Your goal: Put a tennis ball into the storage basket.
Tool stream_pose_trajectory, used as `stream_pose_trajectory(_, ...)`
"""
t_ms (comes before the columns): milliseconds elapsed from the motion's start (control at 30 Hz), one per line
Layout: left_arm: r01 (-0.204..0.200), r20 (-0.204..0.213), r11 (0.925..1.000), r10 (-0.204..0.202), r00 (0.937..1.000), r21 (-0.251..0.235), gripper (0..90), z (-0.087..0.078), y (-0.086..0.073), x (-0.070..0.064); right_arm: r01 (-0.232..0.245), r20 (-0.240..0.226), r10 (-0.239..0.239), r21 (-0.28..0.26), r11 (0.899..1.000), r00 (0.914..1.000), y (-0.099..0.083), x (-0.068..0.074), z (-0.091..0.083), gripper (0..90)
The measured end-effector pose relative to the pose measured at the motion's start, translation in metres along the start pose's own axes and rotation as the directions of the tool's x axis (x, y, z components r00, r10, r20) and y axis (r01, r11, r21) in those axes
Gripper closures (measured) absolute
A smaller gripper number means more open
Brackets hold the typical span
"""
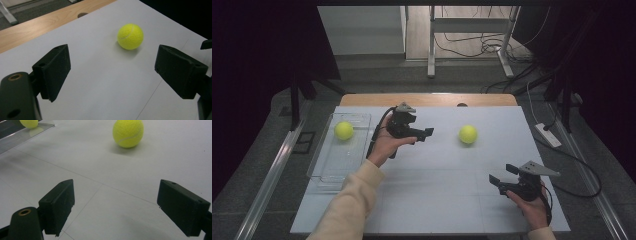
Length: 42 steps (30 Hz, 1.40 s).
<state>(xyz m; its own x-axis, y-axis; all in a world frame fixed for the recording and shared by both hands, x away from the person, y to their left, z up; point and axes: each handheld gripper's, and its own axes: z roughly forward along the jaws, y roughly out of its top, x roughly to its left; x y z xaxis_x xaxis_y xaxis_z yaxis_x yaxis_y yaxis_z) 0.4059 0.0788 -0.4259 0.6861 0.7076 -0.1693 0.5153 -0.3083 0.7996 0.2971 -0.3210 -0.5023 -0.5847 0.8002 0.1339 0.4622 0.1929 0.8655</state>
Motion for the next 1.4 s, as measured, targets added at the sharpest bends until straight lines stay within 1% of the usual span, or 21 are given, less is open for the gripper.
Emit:
stream_pose_trajectory(233, -0.007, 0.019, 0.9999, 0.007, 0.9998, 0.011, 14.2, 0.011, 0.003, -0.005, -0.001, 0.002, 0.001, 0.003, 1.0, 1.0, -0.001, -0.001, -0.001, 14.8)
stream_pose_trajectory(300, -0.015, 0.023, 0.9997, 0.015, 0.9996, 0.02, 14.2, 0.015, 0.004, -0.007, -0.001, 0.002, 0.001, 0.003, 1.0, 1.0, -0.001, -0.001, -0.001, 14.8)
stream_pose_trajectory(600, -0.02, 0.032, 0.9991, 0.019, 0.9993, 0.038, 14.2, 0.027, 0.008, -0.011, 0.0, 0.002, 0.0, 0.005, 1.0, 1.0, -0.002, -0.002, 0.0, 14.9)
stream_pose_trajectory(767, -0.025, 0.037, 0.9989, 0.024, 0.999, 0.041, 14.2, 0.032, 0.009, -0.014, -0.003, 0.001, 0.003, 0.0, 1.0, 1.0, -0.002, -0.002, -0.001, 14.8)
stream_pose_trajectory(900, -0.019, 0.043, 0.9989, 0.018, 0.9989, 0.043, 14.2, 0.035, 0.01, -0.015, -0.003, 0.0, 0.003, 0.001, 1.0, 1.0, -0.002, -0.002, -0.001, 14.9)
stream_pose_trajectory(1400, -0.024, 0.05, 0.9982, 0.021, 0.9985, 0.056, 14.2, 0.048, 0.015, -0.019, -0.001, 0.001, 0.001, 0.006, 1.0, 1.0, -0.002, -0.002, 0.0, 14.8)
